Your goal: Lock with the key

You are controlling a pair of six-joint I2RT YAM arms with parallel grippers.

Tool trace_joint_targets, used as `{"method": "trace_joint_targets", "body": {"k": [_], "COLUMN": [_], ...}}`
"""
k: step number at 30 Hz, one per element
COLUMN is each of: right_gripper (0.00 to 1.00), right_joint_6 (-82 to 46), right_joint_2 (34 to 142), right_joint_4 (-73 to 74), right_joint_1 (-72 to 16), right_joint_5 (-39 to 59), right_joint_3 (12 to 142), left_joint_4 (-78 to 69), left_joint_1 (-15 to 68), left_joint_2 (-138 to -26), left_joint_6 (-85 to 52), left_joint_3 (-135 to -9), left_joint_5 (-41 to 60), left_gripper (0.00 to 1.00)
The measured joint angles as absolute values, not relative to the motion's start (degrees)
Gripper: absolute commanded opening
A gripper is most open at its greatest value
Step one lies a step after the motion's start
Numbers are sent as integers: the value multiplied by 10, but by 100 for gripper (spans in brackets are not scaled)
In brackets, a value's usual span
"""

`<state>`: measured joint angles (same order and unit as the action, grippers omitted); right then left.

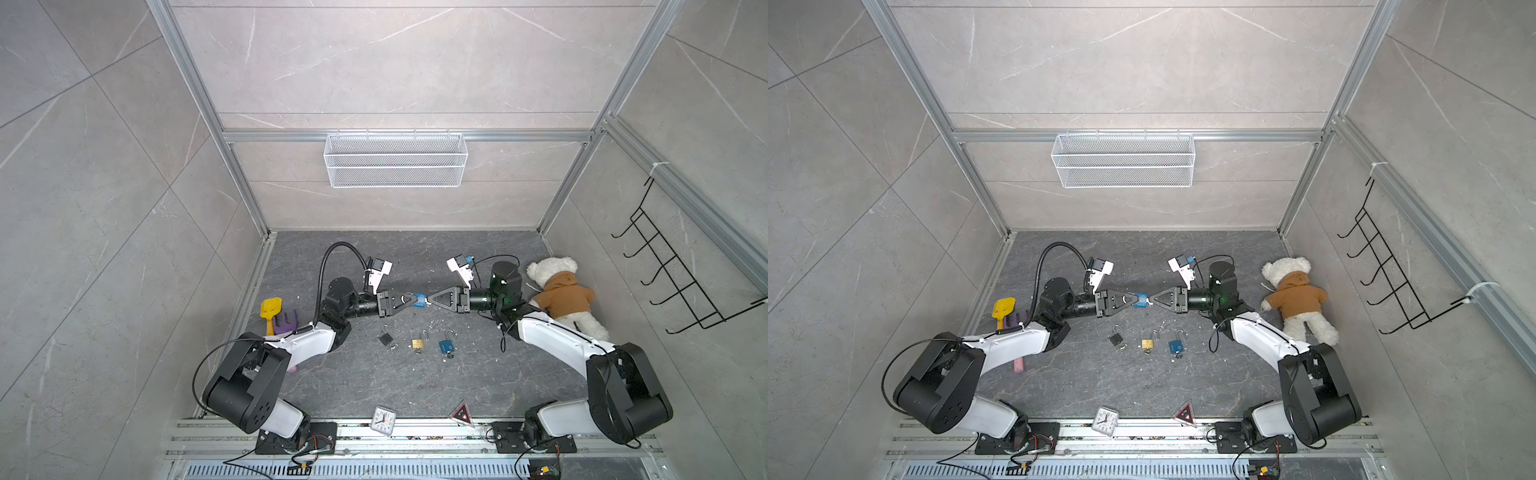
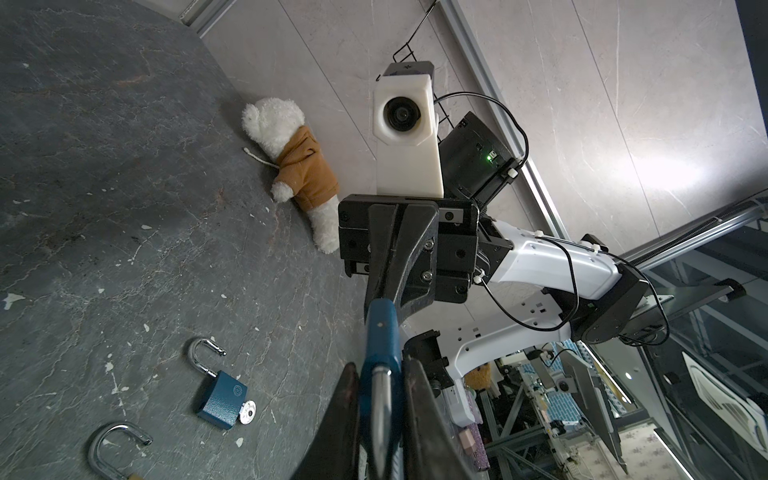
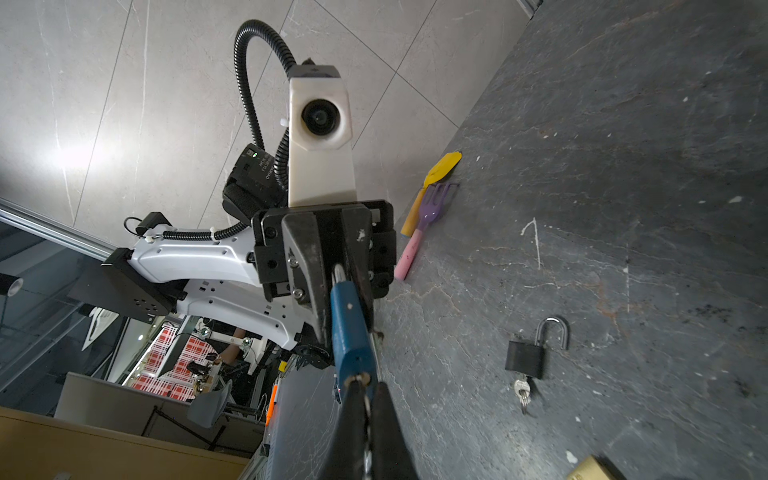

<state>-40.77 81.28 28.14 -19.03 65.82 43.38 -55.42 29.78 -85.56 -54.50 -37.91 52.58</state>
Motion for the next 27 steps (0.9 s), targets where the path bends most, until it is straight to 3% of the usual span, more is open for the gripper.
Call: {"method": "trace_joint_targets", "body": {"k": [19, 22, 27], "right_gripper": [0, 0, 0], "right_joint_6": [-389, -369, -339], "right_joint_2": [792, 762, 721], "right_joint_4": [259, 209, 94], "right_joint_1": [-165, -136, -72], "right_joint_5": [660, 645, 559], "right_joint_3": [423, 423, 423], "left_joint_4": [-552, -478, -219], "left_joint_1": [257, 255, 276], "left_joint_2": [-857, -856, -866], "left_joint_6": [-554, -521, -394], "left_joint_3": [-378, -391, -491], "left_joint_5": [539, 527, 462], "left_gripper": [0, 0, 0]}}
